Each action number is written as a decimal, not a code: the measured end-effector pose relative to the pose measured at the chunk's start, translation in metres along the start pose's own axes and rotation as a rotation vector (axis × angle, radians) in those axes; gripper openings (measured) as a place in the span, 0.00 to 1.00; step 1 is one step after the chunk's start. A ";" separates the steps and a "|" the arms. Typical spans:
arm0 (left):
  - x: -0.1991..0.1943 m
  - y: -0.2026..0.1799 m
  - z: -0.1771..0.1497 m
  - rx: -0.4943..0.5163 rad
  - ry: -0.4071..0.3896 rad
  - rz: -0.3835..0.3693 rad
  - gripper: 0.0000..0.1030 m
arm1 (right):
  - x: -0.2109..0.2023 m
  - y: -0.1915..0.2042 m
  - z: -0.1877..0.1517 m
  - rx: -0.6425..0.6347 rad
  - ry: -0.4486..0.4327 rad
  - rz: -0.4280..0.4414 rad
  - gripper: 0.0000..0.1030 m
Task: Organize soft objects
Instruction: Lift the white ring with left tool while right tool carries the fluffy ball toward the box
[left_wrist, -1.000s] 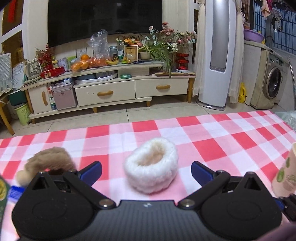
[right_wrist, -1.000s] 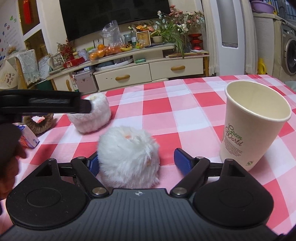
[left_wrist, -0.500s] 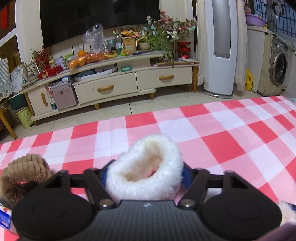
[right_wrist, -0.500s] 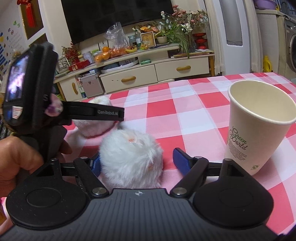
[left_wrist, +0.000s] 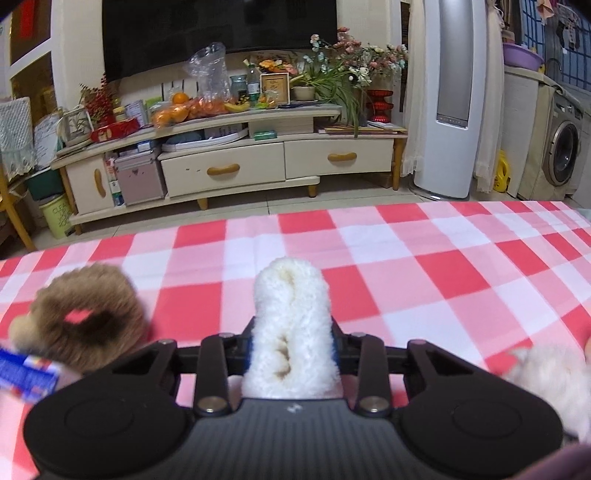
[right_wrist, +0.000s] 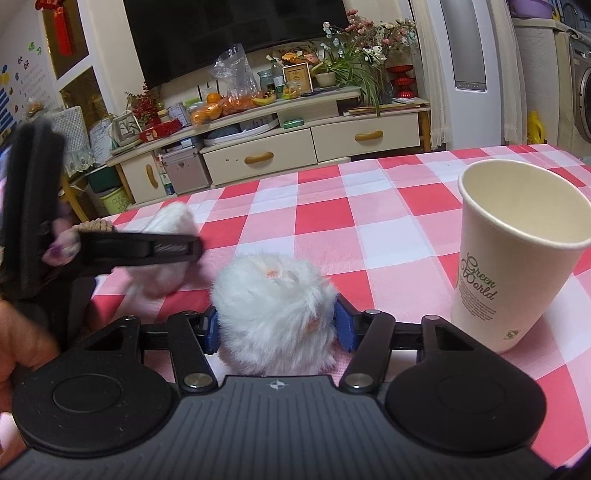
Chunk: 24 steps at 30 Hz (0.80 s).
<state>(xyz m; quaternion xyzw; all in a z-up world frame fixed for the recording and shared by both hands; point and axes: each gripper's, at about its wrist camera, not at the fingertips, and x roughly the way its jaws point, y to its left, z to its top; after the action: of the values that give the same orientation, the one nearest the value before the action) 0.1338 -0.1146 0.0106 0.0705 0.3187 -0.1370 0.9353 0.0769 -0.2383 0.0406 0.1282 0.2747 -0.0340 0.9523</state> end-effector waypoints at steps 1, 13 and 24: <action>-0.003 0.002 -0.003 0.000 0.002 0.002 0.31 | 0.000 -0.001 0.000 0.002 -0.001 0.000 0.68; -0.043 0.010 -0.036 0.029 0.001 0.020 0.31 | 0.000 -0.004 0.000 0.004 -0.008 -0.014 0.65; -0.074 0.011 -0.062 0.042 0.006 0.020 0.31 | -0.004 0.002 -0.004 -0.020 -0.013 -0.034 0.64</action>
<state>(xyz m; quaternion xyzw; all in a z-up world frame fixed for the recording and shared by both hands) 0.0450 -0.0751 0.0082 0.0936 0.3177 -0.1343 0.9340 0.0719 -0.2351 0.0396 0.1135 0.2708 -0.0481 0.9547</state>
